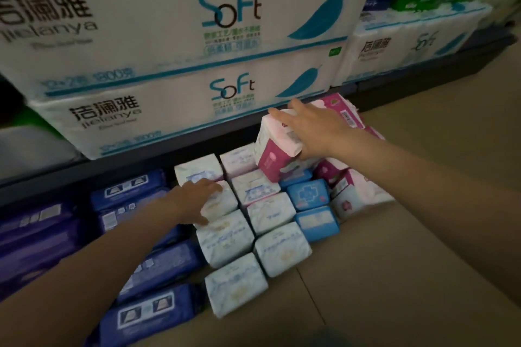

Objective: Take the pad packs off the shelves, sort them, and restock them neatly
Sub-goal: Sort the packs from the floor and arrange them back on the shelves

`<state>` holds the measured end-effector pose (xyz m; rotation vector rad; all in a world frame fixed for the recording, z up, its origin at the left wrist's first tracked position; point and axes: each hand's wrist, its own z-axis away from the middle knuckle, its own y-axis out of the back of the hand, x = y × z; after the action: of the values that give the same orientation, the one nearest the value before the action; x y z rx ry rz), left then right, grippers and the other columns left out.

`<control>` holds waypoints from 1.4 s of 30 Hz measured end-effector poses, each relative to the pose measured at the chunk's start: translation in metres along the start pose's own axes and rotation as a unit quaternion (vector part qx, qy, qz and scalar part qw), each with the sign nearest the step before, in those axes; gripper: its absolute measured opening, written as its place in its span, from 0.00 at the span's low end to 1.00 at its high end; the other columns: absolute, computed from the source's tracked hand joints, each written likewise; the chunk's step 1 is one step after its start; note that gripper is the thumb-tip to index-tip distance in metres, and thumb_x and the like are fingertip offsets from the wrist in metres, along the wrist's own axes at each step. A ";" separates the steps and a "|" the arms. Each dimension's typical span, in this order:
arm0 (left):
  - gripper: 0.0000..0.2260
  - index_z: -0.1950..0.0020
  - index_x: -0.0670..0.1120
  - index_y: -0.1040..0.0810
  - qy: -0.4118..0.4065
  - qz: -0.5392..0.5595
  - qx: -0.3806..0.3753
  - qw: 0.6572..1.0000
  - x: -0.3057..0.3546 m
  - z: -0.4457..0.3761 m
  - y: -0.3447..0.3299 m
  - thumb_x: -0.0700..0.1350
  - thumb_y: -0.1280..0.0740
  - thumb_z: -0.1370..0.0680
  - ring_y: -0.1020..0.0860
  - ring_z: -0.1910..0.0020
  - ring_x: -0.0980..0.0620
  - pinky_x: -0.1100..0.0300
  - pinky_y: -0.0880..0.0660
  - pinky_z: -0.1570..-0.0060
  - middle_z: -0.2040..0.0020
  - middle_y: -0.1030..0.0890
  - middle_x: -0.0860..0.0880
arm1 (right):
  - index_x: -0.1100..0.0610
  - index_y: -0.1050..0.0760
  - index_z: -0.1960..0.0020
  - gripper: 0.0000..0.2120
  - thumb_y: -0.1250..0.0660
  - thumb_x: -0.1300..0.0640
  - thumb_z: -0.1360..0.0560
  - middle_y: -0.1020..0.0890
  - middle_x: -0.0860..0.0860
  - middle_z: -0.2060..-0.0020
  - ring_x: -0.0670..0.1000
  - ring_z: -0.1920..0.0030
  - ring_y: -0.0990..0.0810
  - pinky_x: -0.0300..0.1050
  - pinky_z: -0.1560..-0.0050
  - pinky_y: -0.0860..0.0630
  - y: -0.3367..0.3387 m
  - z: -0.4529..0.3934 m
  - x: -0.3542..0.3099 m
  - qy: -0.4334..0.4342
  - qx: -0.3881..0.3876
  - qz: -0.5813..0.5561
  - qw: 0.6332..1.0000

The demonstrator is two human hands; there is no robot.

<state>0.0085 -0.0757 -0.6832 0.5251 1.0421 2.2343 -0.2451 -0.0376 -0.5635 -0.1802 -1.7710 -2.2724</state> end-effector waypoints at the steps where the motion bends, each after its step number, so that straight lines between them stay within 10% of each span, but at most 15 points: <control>1: 0.35 0.24 0.52 0.49 0.004 -0.011 0.017 1.000 0.001 -0.001 0.000 0.51 0.32 0.25 0.37 0.31 0.45 0.53 0.32 0.39 0.25 0.45 0.49 | 0.47 0.56 0.23 0.50 0.25 0.49 0.33 0.40 0.56 0.31 0.58 0.33 0.33 0.52 0.49 0.27 0.003 0.003 -0.001 -0.006 -0.001 0.006 1.000; 13: 0.29 0.28 0.46 0.40 -0.051 0.064 0.172 0.982 0.019 0.008 0.051 0.47 0.31 0.25 0.30 0.37 0.44 0.51 0.30 0.41 0.33 0.34 0.43 | 0.48 0.57 0.23 0.51 0.25 0.47 0.33 0.39 0.57 0.31 0.59 0.34 0.34 0.54 0.44 0.28 0.044 0.031 0.026 -0.071 -0.017 0.033 0.997; 21: 0.58 0.24 0.50 0.52 -0.178 0.370 0.306 0.859 0.116 -0.015 0.144 0.62 0.24 0.45 0.34 0.31 0.45 0.47 0.34 0.33 0.29 0.34 0.47 | 0.45 0.50 0.24 0.53 0.22 0.44 0.38 0.30 0.57 0.38 0.57 0.38 0.33 0.48 0.39 0.35 0.064 0.027 0.085 0.013 -0.006 -0.099 0.995; 26: 0.44 0.27 0.51 0.44 -0.130 0.490 0.281 0.815 0.137 -0.020 0.208 0.46 0.21 0.35 0.25 0.43 0.53 0.60 0.24 0.48 0.42 0.27 0.53 | 0.42 0.41 0.27 0.41 0.25 0.44 0.35 0.27 0.43 0.38 0.45 0.41 0.29 0.37 0.45 0.37 0.091 0.023 0.142 0.062 0.000 -0.251 0.966; 32: 0.41 0.31 0.50 0.39 -0.105 0.634 0.257 0.722 0.162 -0.009 0.292 0.50 0.23 0.38 0.19 0.53 0.48 0.53 0.21 0.55 0.46 0.22 0.46 | 0.44 0.29 0.34 0.28 0.34 0.38 0.33 0.23 0.44 0.41 0.44 0.44 0.24 0.40 0.42 0.28 0.163 0.025 0.231 0.088 0.021 -0.363 0.927; 37: 0.36 0.36 0.52 0.36 -0.074 0.633 0.285 0.716 0.172 0.030 0.356 0.48 0.23 0.40 0.17 0.61 0.50 0.57 0.21 0.64 0.50 0.20 0.47 | 0.41 0.39 0.32 0.36 0.29 0.46 0.37 0.21 0.46 0.45 0.47 0.52 0.17 0.39 0.57 0.20 0.206 0.008 0.276 0.165 -0.153 -0.415 0.881; 42: 0.33 0.36 0.55 0.36 0.009 0.594 0.281 0.754 0.191 0.070 0.410 0.50 0.25 0.37 0.17 0.60 0.52 0.58 0.20 0.62 0.47 0.22 0.48 | 0.39 0.40 0.35 0.38 0.27 0.43 0.41 0.22 0.48 0.45 0.48 0.54 0.16 0.42 0.55 0.19 0.227 0.004 0.295 0.228 -0.086 -0.455 0.857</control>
<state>-0.2388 -0.1161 -0.3004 1.8669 1.6935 2.8643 -0.4664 -0.1218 -0.2757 1.3248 -1.5362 -2.6892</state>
